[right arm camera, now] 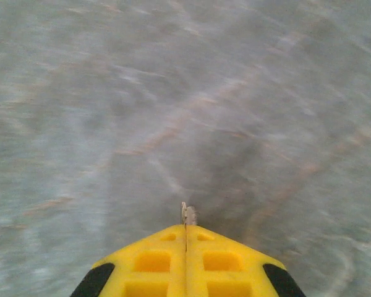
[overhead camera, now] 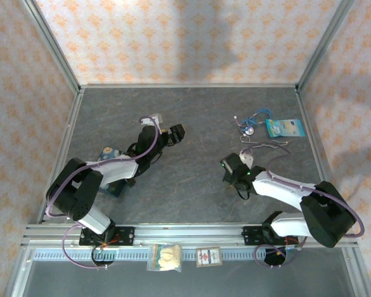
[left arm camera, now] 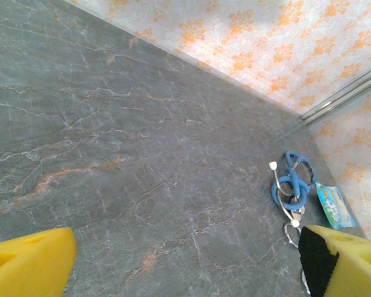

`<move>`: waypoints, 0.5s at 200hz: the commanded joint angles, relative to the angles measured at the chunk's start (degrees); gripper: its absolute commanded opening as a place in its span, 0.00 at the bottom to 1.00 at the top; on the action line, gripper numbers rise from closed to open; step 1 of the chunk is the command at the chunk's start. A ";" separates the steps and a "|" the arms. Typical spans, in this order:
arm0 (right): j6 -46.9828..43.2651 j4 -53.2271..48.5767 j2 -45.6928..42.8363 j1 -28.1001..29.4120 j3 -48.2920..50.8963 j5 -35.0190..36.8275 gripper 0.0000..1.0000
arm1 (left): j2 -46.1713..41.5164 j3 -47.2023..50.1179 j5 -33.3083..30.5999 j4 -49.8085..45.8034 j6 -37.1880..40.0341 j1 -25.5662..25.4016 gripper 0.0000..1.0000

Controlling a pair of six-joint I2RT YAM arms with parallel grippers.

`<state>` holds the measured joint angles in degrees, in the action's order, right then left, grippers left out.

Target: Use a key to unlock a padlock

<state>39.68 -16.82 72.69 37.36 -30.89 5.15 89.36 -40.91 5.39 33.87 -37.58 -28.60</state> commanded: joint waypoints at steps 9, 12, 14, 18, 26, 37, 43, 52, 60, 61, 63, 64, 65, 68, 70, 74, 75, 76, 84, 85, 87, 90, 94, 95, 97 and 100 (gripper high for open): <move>-12.42 9.63 -1.49 0.34 -2.89 -7.09 0.00 | -1.48 2.88 4.29 5.19 -1.90 0.04 0.93; -13.23 10.19 -1.42 0.41 -2.98 -7.48 0.00 | -1.48 3.14 4.89 5.58 -1.96 0.04 0.93; -13.76 10.48 -1.41 0.38 -3.00 -7.88 0.00 | -1.47 3.29 5.31 5.85 -2.12 0.06 0.93; -14.78 11.19 -1.36 0.39 -3.03 -8.65 0.00 | -1.47 3.60 6.17 6.29 -2.21 0.05 0.92; -17.07 12.62 -1.10 0.34 -3.04 -10.45 0.00 | -1.42 4.24 7.54 6.96 -2.48 0.09 0.91; -19.33 13.38 -0.09 0.34 -3.34 -11.58 0.00 | -1.42 4.90 8.69 7.30 -2.83 0.06 0.90; -20.63 13.68 0.72 0.38 -3.62 -12.55 0.00 | -1.47 5.25 8.92 7.15 -2.93 -0.02 0.90; -22.78 14.30 1.99 0.34 -4.15 -14.86 0.00 | -1.72 5.72 9.07 7.09 -2.93 -0.05 0.90; -23.88 14.36 3.32 0.35 -4.62 -15.87 0.00 | -1.95 6.17 8.92 7.08 -2.94 -0.01 0.90; -23.96 14.36 3.51 0.34 -4.66 -15.96 0.00 | -1.97 6.22 8.93 7.09 -2.93 0.01 0.90; -24.13 14.36 3.76 0.39 -4.76 -16.09 0.00 | -2.06 6.31 8.80 7.09 -2.93 -0.04 0.90; -24.21 14.36 3.90 0.36 -4.82 -16.20 0.00 | -2.07 6.34 8.83 7.09 -2.93 -0.04 0.90; -24.30 14.36 4.06 0.35 -4.89 -16.21 0.00 | -2.12 6.39 8.75 7.05 -2.93 0.00 0.90; -24.61 14.29 4.45 0.36 -5.12 -16.29 0.00 | -2.26 6.44 8.65 6.94 -2.96 -0.05 0.90; -24.82 14.28 4.80 0.37 -5.20 -16.35 0.00 | -2.28 6.49 8.65 6.99 -2.94 -0.03 0.90; -25.02 14.19 5.27 0.34 -5.37 -16.37 0.00 | -2.33 6.54 8.54 6.92 -2.93 -0.02 0.89; -25.10 14.19 5.45 0.34 -5.43 -16.38 0.00 | -2.34 6.54 8.47 6.83 -2.93 -0.04 0.89; -25.18 14.19 5.54 0.34 -5.46 -16.35 0.00 | -2.35 6.54 8.40 6.78 -2.93 -0.05 0.90; -25.35 13.82 6.61 0.35 -5.88 -15.68 0.00 | -2.52 6.54 8.08 6.36 -2.86 -0.01 0.90; -25.31 13.74 6.69 0.39 -6.00 -15.47 0.00 | -2.52 6.54 8.12 6.33 -2.85 0.01 0.90; -25.23 13.57 7.03 0.40 -6.12 -15.04 0.00 | -2.57 6.58 7.96 6.28 -2.85 -0.04 0.90; -25.02 13.24 7.42 0.39 -6.37 -14.33 0.00 | -2.61 6.49 7.79 6.10 -2.85 0.02 0.90; -24.77 12.73 7.97 0.35 -6.77 -13.16 0.00 | -2.72 6.47 7.59 5.89 -2.85 -0.03 0.90; -24.71 12.62 8.16 0.35 -6.88 -12.89 0.00 | -2.71 6.46 7.52 5.79 -2.85 0.00 0.90; -24.53 12.36 8.41 0.36 -7.13 -12.40 0.00 | -2.70 6.41 7.42 5.73 -2.80 0.01 0.90; -24.22 11.93 8.89 0.34 -7.42 -11.54 0.00 | -2.70 6.37 7.28 5.62 -2.79 0.02 0.90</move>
<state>17.72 -3.99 78.96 37.36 -35.57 -9.04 88.84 -34.96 12.91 38.37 -39.68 -28.62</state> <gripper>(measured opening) 0.046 0.896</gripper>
